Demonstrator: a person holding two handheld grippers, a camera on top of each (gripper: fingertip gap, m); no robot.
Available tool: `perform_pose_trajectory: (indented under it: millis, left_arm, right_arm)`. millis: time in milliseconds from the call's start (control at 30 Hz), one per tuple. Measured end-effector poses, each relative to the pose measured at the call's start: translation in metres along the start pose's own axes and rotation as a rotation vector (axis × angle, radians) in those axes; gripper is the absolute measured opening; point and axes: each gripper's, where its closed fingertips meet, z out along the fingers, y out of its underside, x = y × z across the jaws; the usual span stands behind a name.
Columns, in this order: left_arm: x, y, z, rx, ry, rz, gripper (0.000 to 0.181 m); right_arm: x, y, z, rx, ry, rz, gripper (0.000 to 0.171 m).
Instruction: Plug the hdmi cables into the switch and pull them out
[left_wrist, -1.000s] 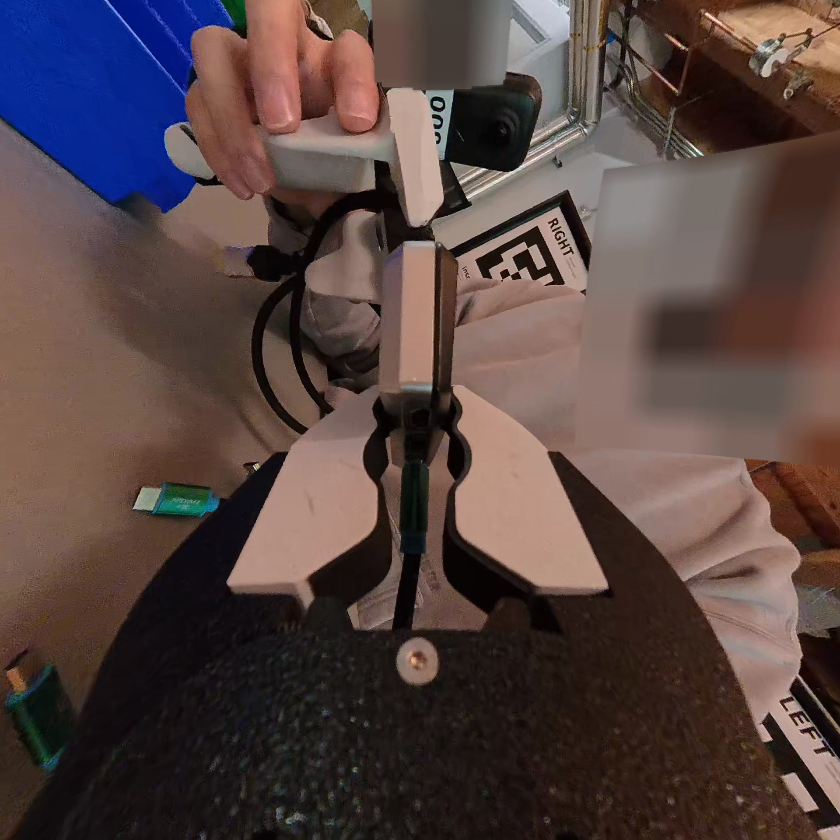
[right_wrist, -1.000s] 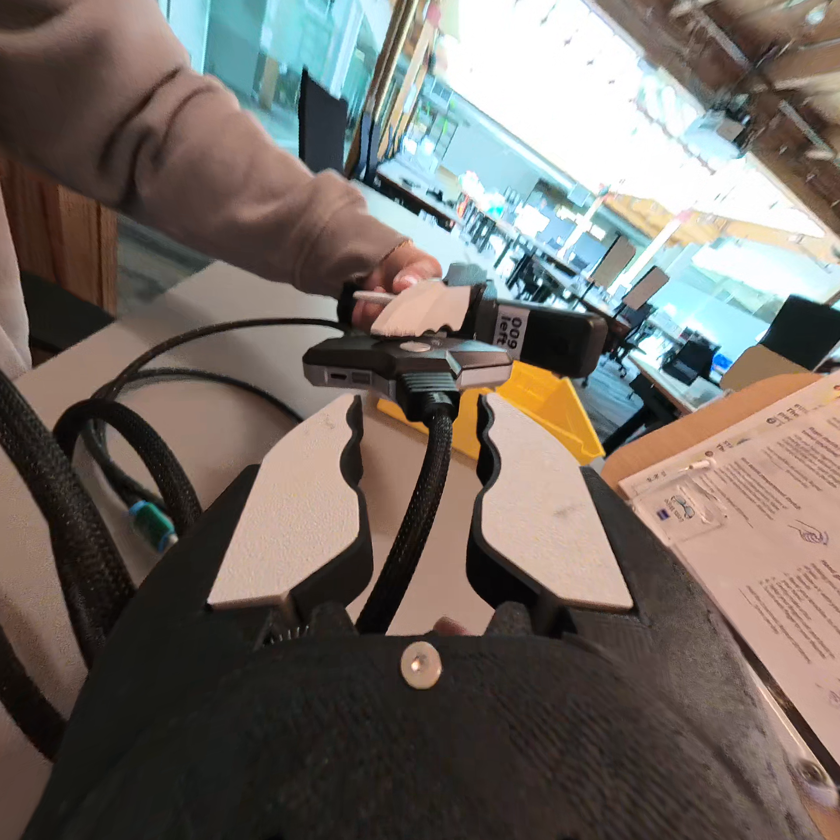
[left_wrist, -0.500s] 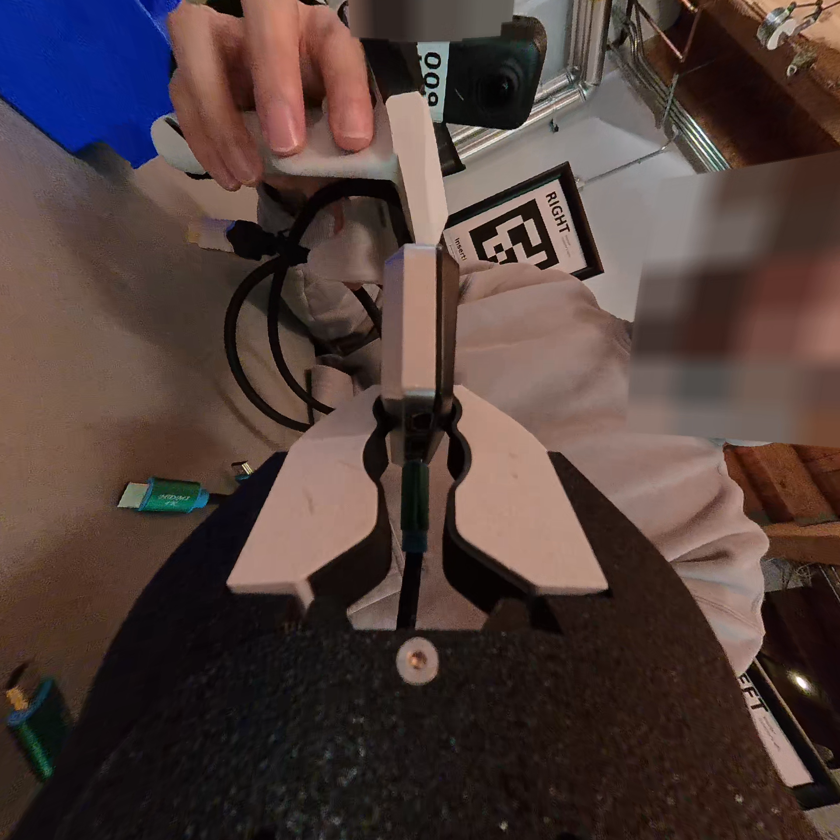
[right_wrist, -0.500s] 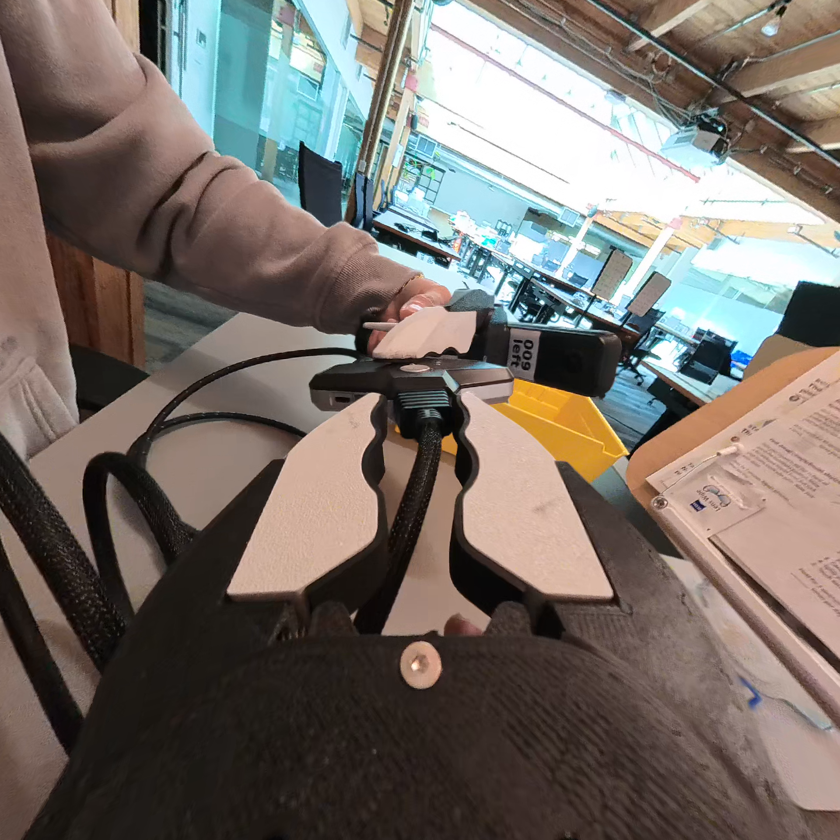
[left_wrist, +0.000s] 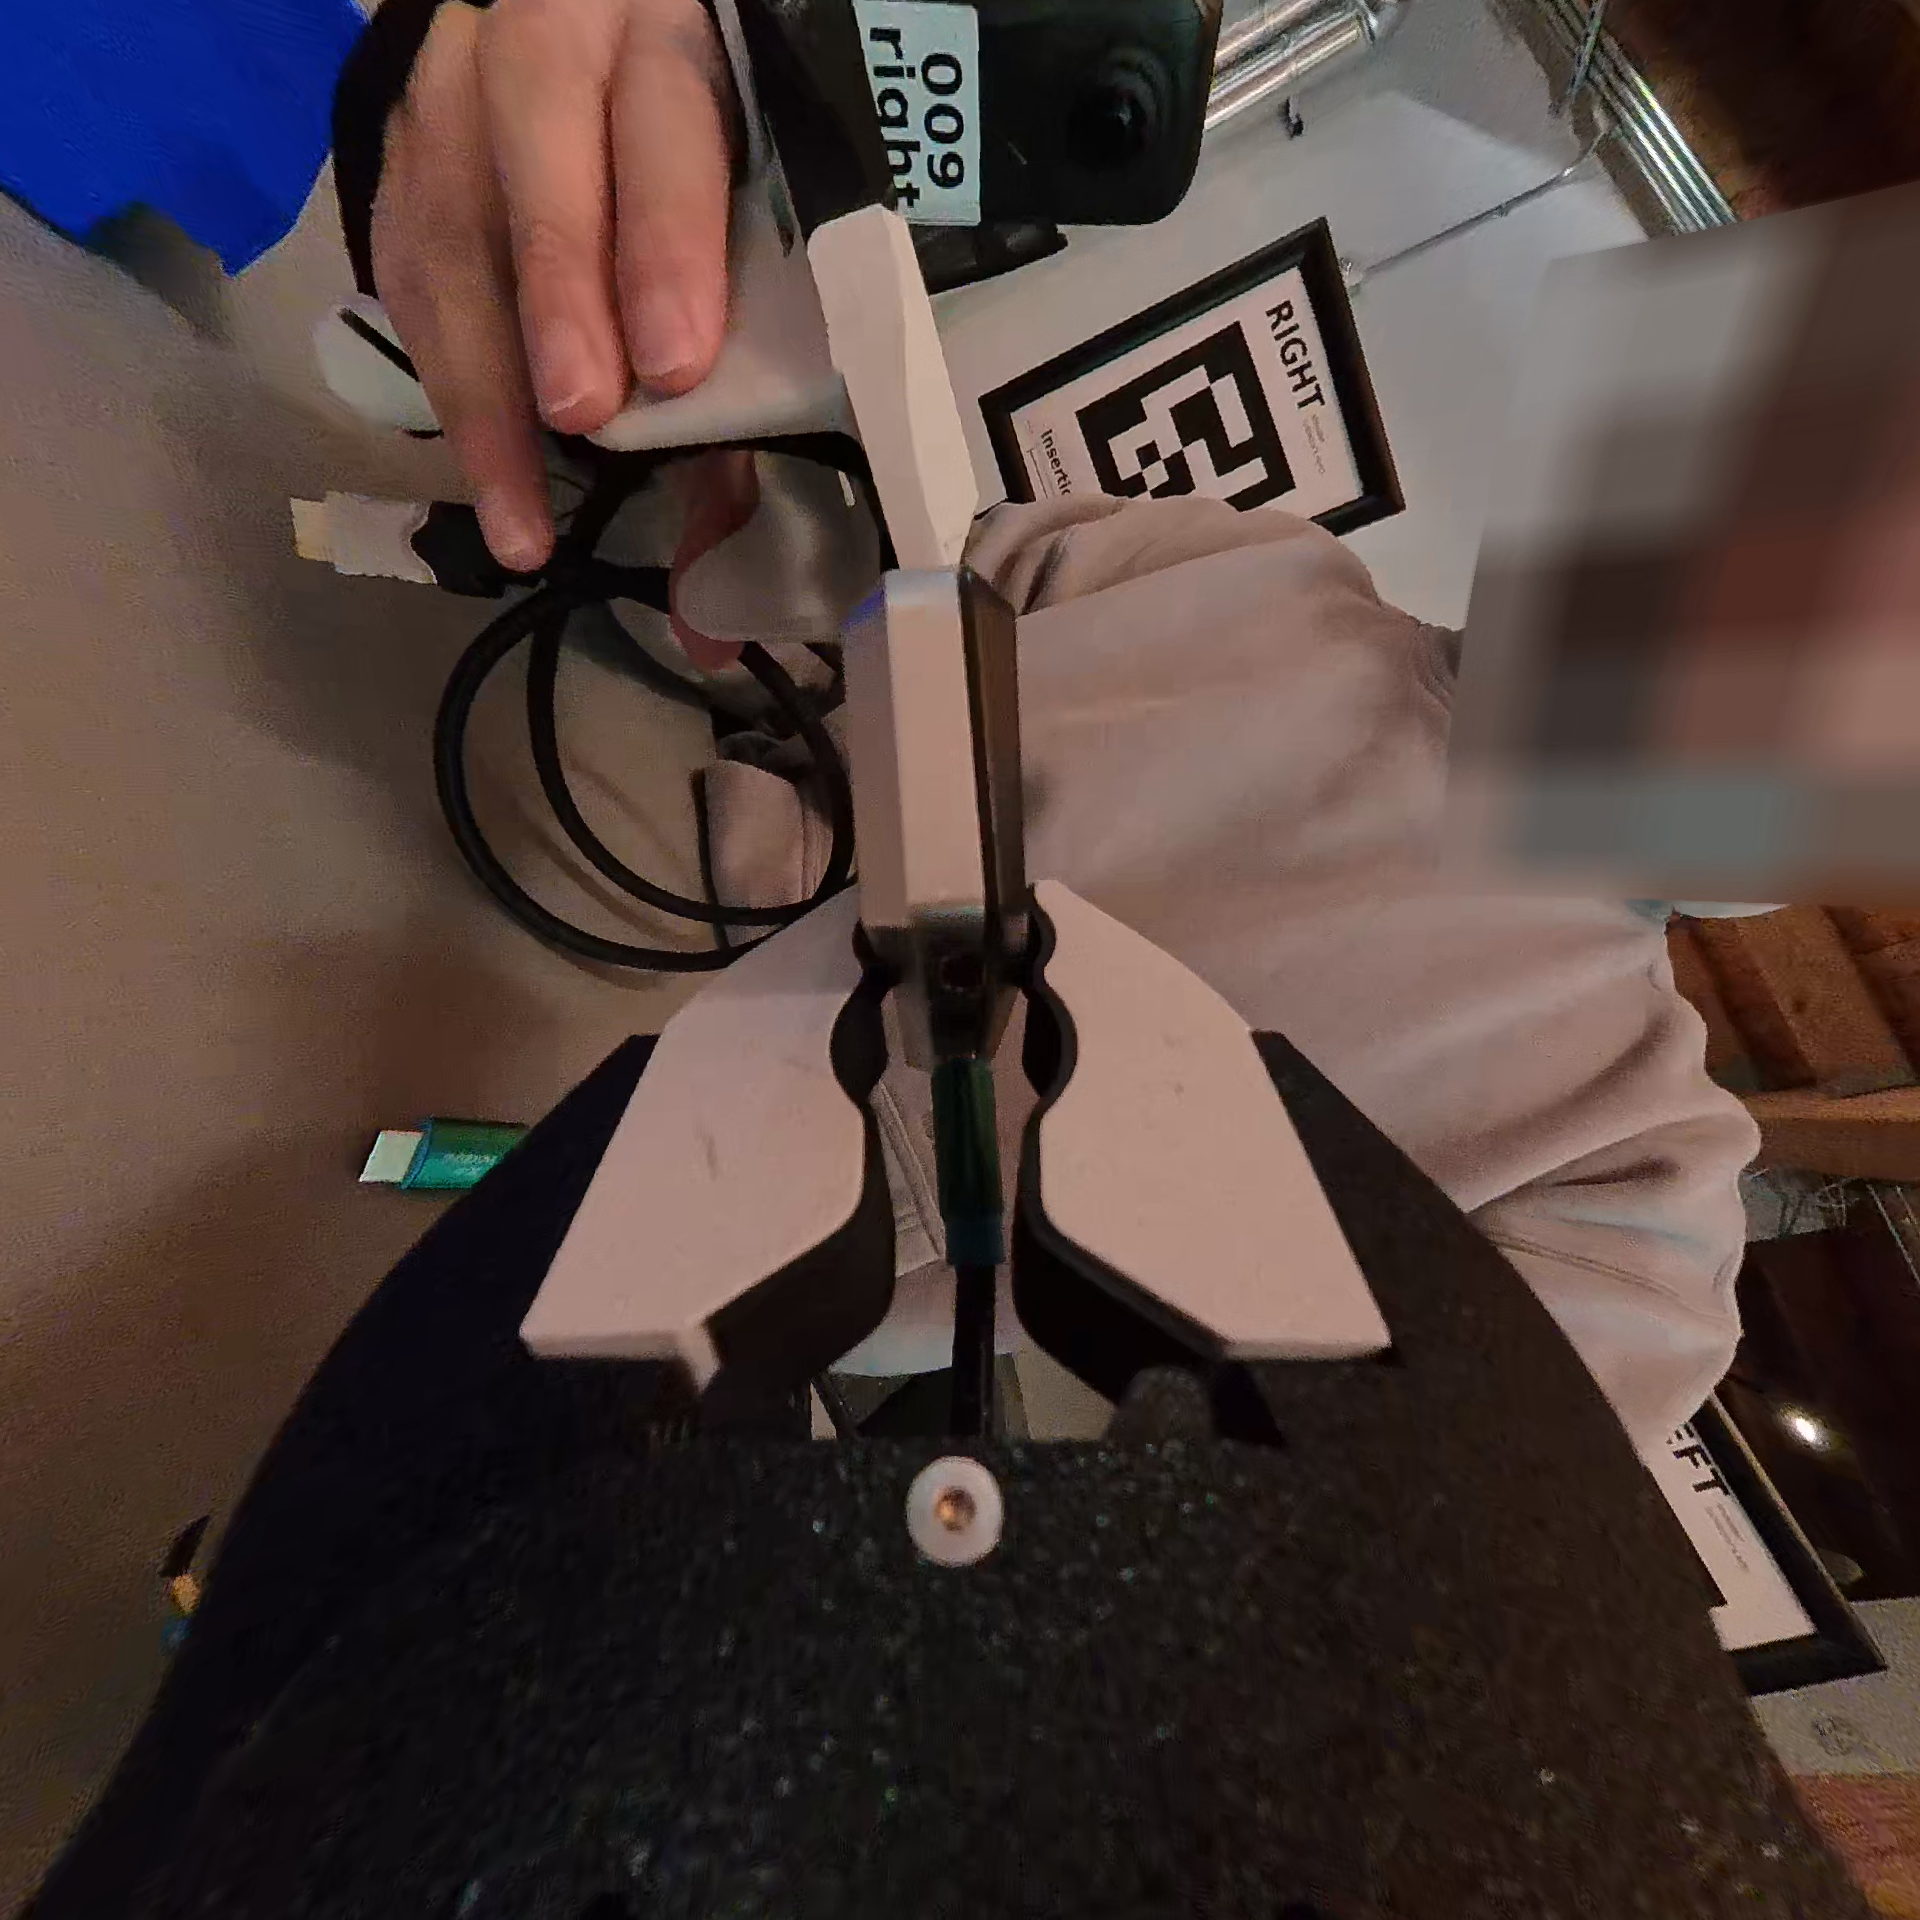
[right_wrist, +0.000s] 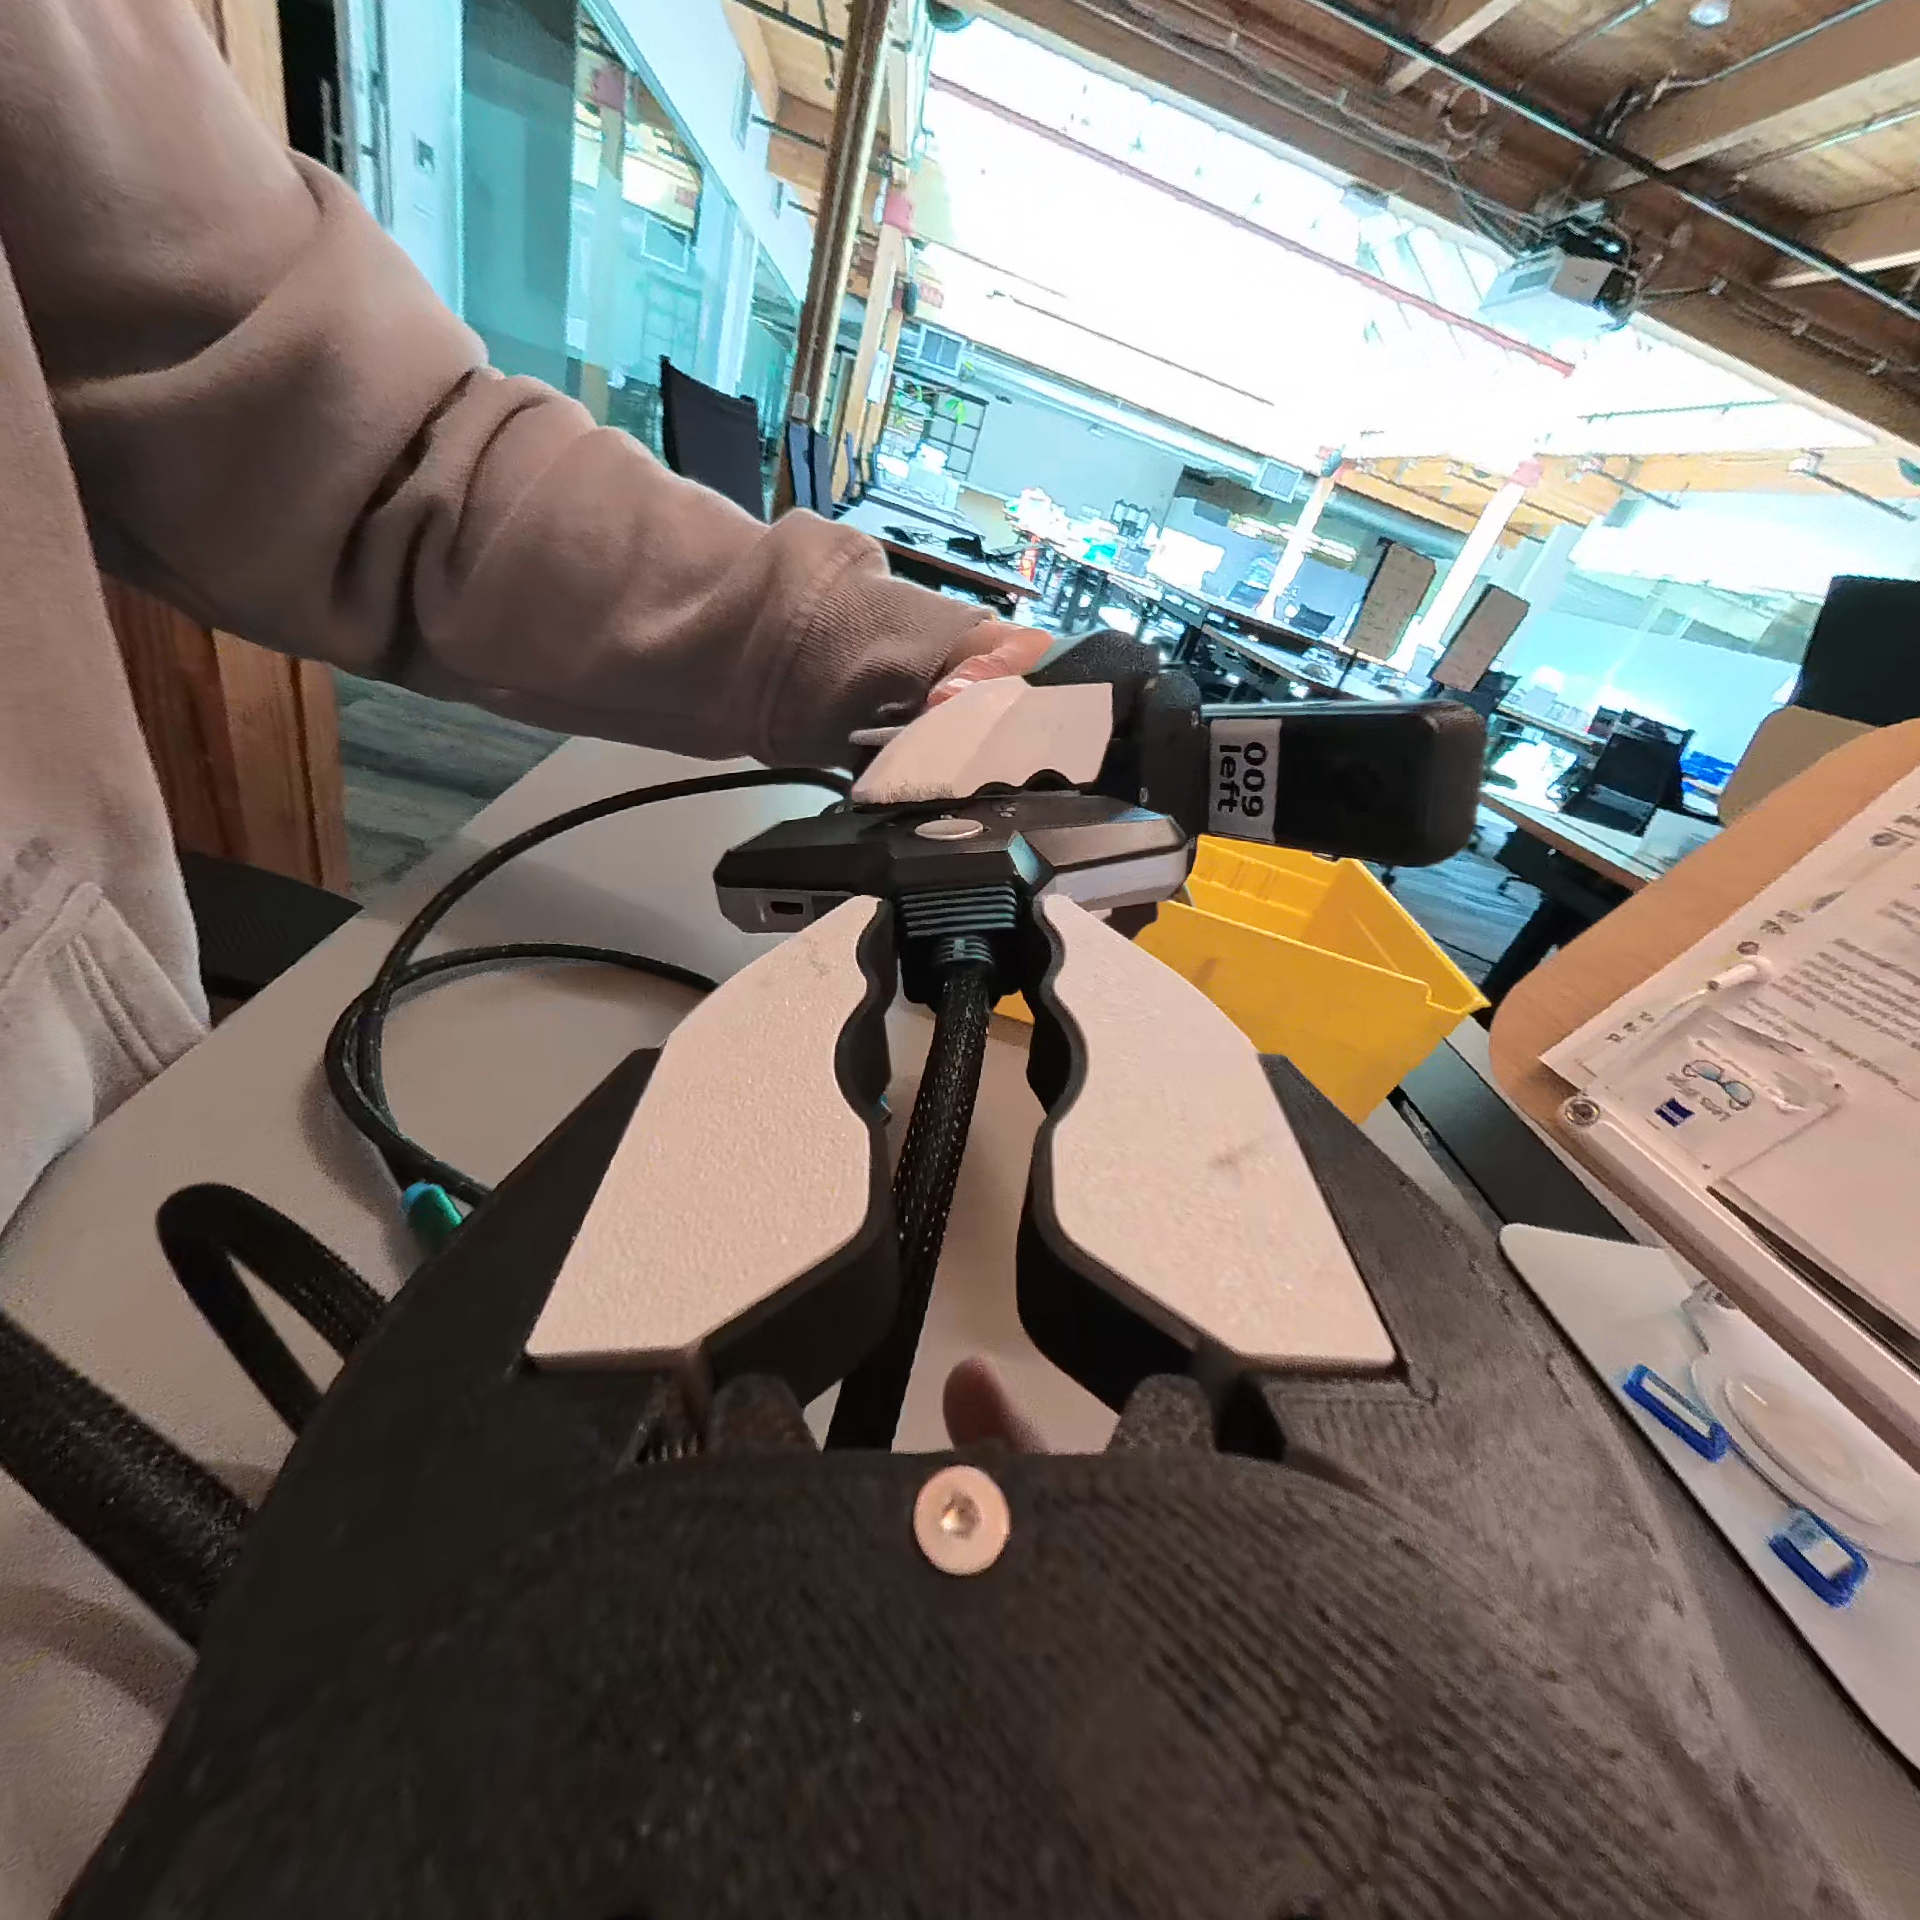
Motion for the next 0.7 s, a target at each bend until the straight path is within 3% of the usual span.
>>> perform_pose_trajectory:
  millis: [233,400,567,700]
  left_arm:
    - [-0.012,0.004,-0.008,-0.008,-0.103,0.052,0.022]
    - [-0.009,-0.027,-0.034,0.178,-0.321,0.146,0.035]
    - [0.003,-0.046,-0.093,0.392,-0.764,0.378,0.041]
    - [-0.029,0.0,-0.131,0.238,-1.247,0.526,0.046]
  right_arm:
    - [-0.005,0.01,0.005,-0.04,0.074,-0.059,0.023]
    - [-0.012,0.015,0.003,-0.032,0.033,-0.022,0.023]
    - [0.004,0.003,-0.022,0.085,0.063,0.093,0.023]
    - [0.015,-0.004,-0.04,0.149,0.102,0.158,0.023]
